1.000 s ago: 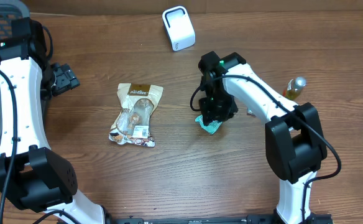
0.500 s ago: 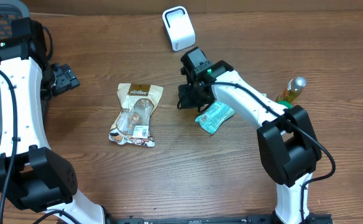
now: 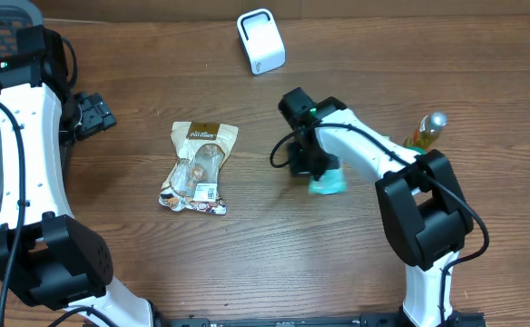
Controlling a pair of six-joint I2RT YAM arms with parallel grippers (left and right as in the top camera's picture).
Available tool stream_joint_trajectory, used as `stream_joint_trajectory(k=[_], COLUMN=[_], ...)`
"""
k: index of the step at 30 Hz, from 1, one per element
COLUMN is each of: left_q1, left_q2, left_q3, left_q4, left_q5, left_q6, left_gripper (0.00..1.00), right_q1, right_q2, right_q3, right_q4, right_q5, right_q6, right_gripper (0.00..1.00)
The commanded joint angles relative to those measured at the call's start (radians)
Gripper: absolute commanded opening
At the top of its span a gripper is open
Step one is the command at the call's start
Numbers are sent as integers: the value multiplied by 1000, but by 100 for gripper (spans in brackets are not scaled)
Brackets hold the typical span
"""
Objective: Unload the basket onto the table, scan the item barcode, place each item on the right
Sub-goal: 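Lift the right gripper and move it left toward the Pantree bag, then swing the left arm over and lower its gripper onto the Pantree bag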
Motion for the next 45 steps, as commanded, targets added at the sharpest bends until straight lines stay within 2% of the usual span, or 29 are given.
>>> stream_joint_trajectory(k=[1, 8, 18, 23, 27, 29, 34, 45], left_q1=[-4, -4, -4, -4, -4, -4, -4, -4], left_q2=[10, 10, 10, 10, 10, 10, 10, 10], left_q3=[17, 17, 17, 17, 17, 17, 17, 17], left_q4=[1, 1, 1, 1, 1, 1, 1, 1], left_q5=[-13, -13, -13, -13, -13, -13, -13, -13], left_q6=[19, 19, 19, 19, 19, 18, 18, 19], left_gripper=[100, 100, 99, 100, 100, 100, 100, 100], right_q1=[-53, -133, -113, -63, -18, 5, 37, 35], right_q2=[-6, -6, -6, -6, -6, -6, -6, -6], right_q3=[-5, -5, -5, -5, -5, -5, -5, -5], right_q4=[-33, -34, 4, 90, 180, 235, 336, 343], right_q5=[121, 108, -144, -296, -336, -336, -303, -291], right_q6=[-6, -6, -6, -5, -2, -2, -2, -2], right_gripper=[6, 9, 13, 25, 67, 100, 100, 100])
